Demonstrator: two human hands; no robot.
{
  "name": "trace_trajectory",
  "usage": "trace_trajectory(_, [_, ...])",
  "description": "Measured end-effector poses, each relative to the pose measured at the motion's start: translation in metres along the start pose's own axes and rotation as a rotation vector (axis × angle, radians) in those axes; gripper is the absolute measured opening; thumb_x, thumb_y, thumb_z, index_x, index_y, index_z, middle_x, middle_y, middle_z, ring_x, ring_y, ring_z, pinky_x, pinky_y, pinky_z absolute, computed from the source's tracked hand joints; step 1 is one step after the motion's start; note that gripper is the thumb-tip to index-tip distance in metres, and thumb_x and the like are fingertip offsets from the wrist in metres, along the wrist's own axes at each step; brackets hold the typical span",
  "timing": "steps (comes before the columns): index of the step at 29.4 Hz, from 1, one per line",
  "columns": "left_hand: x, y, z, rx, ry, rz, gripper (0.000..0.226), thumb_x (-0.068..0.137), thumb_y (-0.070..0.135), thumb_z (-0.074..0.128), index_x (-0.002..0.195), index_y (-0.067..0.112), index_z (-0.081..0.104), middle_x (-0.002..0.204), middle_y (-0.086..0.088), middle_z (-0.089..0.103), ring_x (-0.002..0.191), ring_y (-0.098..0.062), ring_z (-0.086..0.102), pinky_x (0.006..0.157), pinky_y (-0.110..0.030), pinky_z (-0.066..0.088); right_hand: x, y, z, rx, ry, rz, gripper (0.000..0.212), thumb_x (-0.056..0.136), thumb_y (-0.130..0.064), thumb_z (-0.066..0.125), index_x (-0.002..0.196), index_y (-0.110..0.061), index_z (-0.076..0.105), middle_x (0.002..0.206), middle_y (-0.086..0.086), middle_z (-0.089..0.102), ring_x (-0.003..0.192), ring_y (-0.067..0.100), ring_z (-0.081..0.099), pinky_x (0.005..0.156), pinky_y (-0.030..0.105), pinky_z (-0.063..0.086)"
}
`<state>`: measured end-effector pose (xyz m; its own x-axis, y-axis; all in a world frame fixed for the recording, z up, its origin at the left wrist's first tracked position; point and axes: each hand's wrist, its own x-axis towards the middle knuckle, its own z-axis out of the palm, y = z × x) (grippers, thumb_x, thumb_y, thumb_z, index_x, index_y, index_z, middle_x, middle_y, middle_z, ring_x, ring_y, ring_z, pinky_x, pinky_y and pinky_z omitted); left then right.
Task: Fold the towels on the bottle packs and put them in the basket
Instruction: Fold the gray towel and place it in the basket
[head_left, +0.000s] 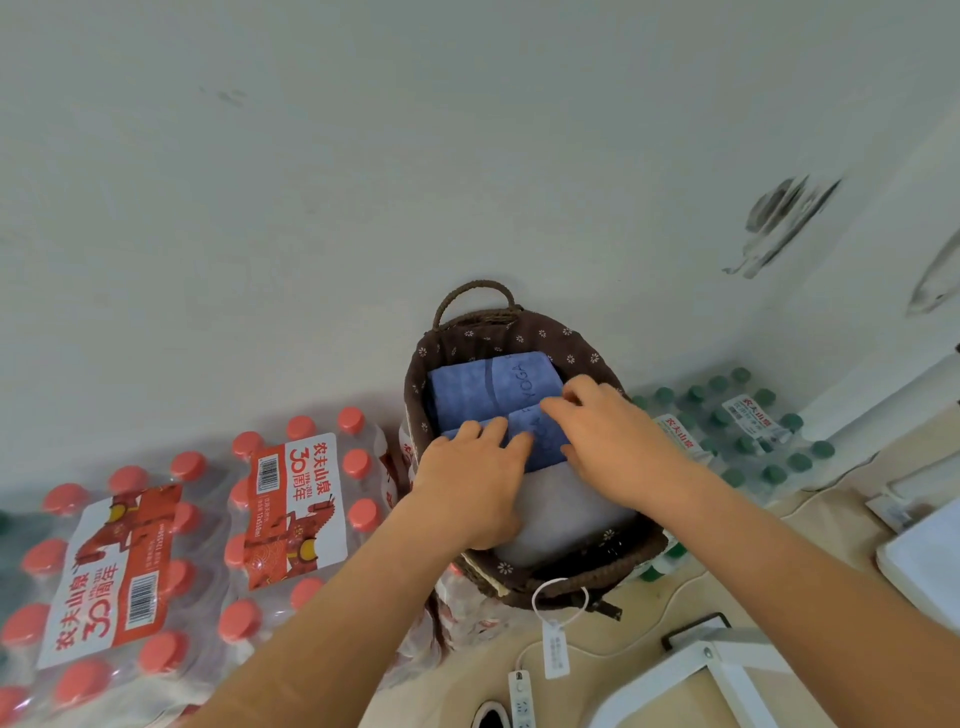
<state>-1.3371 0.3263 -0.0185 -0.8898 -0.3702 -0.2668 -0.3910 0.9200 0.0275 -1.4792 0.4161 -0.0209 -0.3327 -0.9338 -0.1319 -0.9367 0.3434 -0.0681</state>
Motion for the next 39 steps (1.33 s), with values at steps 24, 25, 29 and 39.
trace_trajectory(24, [-0.181, -0.129, 0.011, -0.888, 0.772, -0.464, 0.024, 0.093, 0.011, 0.054, 0.102, 0.023, 0.072, 0.059, 0.023, 0.06, 0.054, 0.002, 0.056, 0.051, -0.009, 0.039, 0.026, -0.183, -0.11, 0.316, -0.132, -0.344, 0.028, 0.093, -0.027, 0.056, 0.12, -0.028, 0.063, 0.101, -0.01, 0.067, 0.09, 0.005, 0.061, 0.087, 0.028, 0.049])
trace_trajectory(25, [-0.201, -0.141, 0.015, -0.89, 0.793, -0.494, 0.024, 0.093, 0.01, 0.054, 0.101, 0.024, 0.072, 0.066, 0.022, 0.063, 0.06, 0.002, 0.058, 0.054, -0.008, 0.04, 0.026, -0.208, -0.11, 0.302, -0.141, -0.375, 0.027, 0.094, -0.027, 0.055, 0.12, -0.028, 0.063, 0.102, -0.009, 0.066, 0.092, 0.006, 0.061, 0.088, 0.029, 0.05])
trace_trajectory(29, [-0.288, -0.186, 0.042, -0.971, 0.847, -0.616, 0.029, 0.091, 0.009, 0.055, 0.095, 0.033, 0.071, 0.079, 0.022, 0.067, 0.075, 0.002, 0.061, 0.064, -0.01, 0.045, 0.023, -0.315, -0.096, 0.285, -0.184, -0.485, 0.028, 0.095, -0.028, 0.054, 0.122, -0.029, 0.061, 0.106, -0.01, 0.065, 0.096, 0.007, 0.06, 0.09, 0.029, 0.05])
trace_trajectory(39, [-0.523, -0.248, 0.132, -0.905, 0.791, -1.082, 0.03, 0.09, 0.012, 0.052, 0.1, 0.034, 0.069, 0.088, 0.022, 0.066, 0.08, 0.009, 0.056, 0.069, -0.008, 0.038, -0.025, -0.591, -0.012, 0.395, -0.42, -0.8, 0.025, 0.094, -0.027, 0.056, 0.115, -0.038, 0.062, 0.097, -0.017, 0.065, 0.088, -0.001, 0.061, 0.081, 0.017, 0.048])
